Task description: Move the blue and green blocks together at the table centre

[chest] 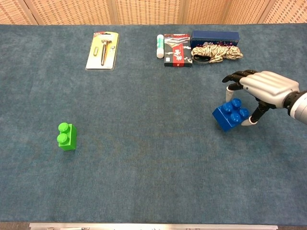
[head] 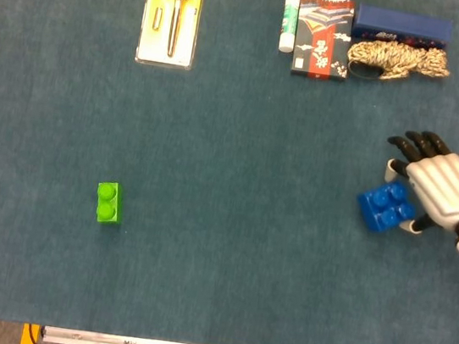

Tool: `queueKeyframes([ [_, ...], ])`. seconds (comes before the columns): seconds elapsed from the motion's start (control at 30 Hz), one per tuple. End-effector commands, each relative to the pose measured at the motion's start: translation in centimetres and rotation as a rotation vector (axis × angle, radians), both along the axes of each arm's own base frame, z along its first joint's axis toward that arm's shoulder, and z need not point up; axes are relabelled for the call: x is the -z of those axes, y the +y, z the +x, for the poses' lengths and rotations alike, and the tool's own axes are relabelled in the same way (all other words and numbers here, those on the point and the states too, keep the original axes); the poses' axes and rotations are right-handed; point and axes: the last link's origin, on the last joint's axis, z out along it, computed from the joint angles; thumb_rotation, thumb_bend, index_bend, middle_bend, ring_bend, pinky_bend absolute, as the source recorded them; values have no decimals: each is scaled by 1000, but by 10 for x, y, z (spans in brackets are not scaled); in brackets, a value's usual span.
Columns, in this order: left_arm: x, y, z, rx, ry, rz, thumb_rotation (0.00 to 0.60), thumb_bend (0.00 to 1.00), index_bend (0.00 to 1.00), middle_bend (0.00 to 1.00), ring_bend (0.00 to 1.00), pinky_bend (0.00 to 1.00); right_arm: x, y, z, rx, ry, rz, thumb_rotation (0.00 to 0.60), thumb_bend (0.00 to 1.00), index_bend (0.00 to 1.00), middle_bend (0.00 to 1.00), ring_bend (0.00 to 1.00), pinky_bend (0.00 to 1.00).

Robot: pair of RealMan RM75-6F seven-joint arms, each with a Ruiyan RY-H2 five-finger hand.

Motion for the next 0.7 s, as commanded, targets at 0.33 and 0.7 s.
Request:
queueKeyframes([
  [0.33, -14, -4, -16, 24, 15, -50, 600, 0, 452, 363, 275, 455, 6, -10, 49, 17, 14, -31, 600, 44, 573, 132, 12, 56],
  [0.7, -16, -7, -32, 37, 34, -94, 600, 0, 448, 364, 275, 457, 20, -18, 92, 28, 25, -42, 600, 45, 573, 132, 12, 57],
])
